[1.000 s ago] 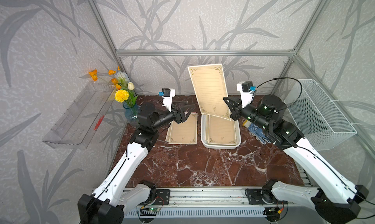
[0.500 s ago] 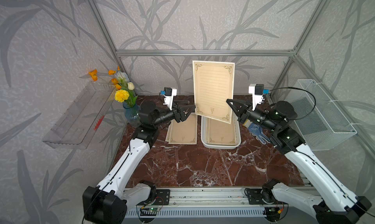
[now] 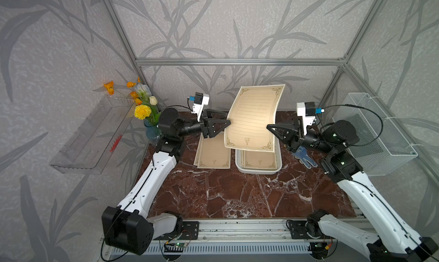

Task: Take out the stationery paper from the storage box
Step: Place the stationery paper at the center of the board.

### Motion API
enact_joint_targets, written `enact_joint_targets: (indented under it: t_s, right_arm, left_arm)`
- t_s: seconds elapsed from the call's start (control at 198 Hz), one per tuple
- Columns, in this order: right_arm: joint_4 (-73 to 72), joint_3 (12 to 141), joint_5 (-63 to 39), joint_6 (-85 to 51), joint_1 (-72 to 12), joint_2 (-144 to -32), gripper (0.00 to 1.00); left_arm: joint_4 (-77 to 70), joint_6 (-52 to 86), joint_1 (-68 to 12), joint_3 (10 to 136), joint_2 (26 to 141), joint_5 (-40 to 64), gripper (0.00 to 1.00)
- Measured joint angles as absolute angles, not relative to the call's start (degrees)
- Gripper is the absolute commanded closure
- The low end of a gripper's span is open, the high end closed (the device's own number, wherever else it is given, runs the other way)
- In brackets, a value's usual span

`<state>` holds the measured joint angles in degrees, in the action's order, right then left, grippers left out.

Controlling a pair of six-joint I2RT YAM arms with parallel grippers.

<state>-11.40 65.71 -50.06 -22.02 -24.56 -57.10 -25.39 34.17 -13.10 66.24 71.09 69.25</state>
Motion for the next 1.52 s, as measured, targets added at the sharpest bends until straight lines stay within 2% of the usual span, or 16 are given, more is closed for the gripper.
enact_joint_targets:
  t_s: [0.121,0.308,0.45,0.607,0.743,0.869,1.021,1.051,1.072,1.107,1.147,1.168,1.188,1.375,1.516]
  right_arm:
    - [-11.0,65.7,-52.2,-20.8,-24.5,-56.8,1.0]
    - [-10.9,65.7,-53.0,-19.9,-23.5,-56.5,1.0]
    - [-11.0,65.1,-52.9,-19.9,-22.3,-56.6,1.0]
    - [-11.0,64.4,-51.1,-20.0,-20.9,-57.1,1.0]
    - [-13.6,62.7,-50.2,-22.3,-20.7,-58.5,1.0]
    - [-18.5,59.9,-50.2,-26.0,-20.7,-60.3,1.0]
    - [-22.2,57.6,-50.1,-29.2,-20.7,-61.4,1.0]
    - [-22.5,57.6,-50.0,-29.5,-20.7,-61.4,0.94]
    - [-22.7,57.6,-49.9,-29.7,-20.7,-61.4,0.86]
    - [-22.8,57.6,-49.5,-29.8,-20.7,-61.3,0.58]
    - [-22.0,57.6,-48.5,-29.6,-20.7,-61.1,0.18]
    - [-21.5,57.6,-47.9,-29.3,-20.7,-60.9,0.07]
    - [-20.5,57.8,-46.8,-28.9,-20.7,-60.7,0.01]
    - [-8.3,60.4,-34.7,-23.7,-20.7,-59.9,0.01]
    - [-1.3,62.4,-28.5,-21.2,-20.7,-60.1,0.01]
  left_arm:
    - [-26.4,35.8,-13.1,66.8,71.0,72.6,0.41]
    - [-25.4,35.8,-13.5,66.8,69.7,75.7,0.56]
    - [-24.0,34.7,-13.8,66.8,68.2,76.7,0.58]
    - [-22.3,33.3,-13.9,66.8,66.8,77.1,0.78]
    - [-21.8,32.5,-14.2,66.8,65.9,76.6,0.82]
    - [-21.9,33.0,-14.2,66.8,65.8,74.9,1.0]
    - [-22.3,34.1,-14.2,66.9,66.7,72.8,1.0]
    - [-22.1,34.1,-14.2,66.9,66.8,72.3,1.0]
    - [-21.7,33.9,-14.2,66.9,66.9,71.9,1.0]
    - [-20.5,33.1,-14.2,67.1,67.0,71.1,1.0]
    - [-17.8,31.6,-14.0,67.9,67.2,70.0,1.0]
    - [-16.5,31.2,-13.8,68.4,67.3,69.8,1.0]
    - [-14.3,30.0,-13.6,69.4,67.6,69.3,1.0]
    - [2.3,19.5,-7.3,80.7,73.6,69.1,1.0]
    - [20.6,7.7,-1.2,90.3,82.9,70.5,1.0]
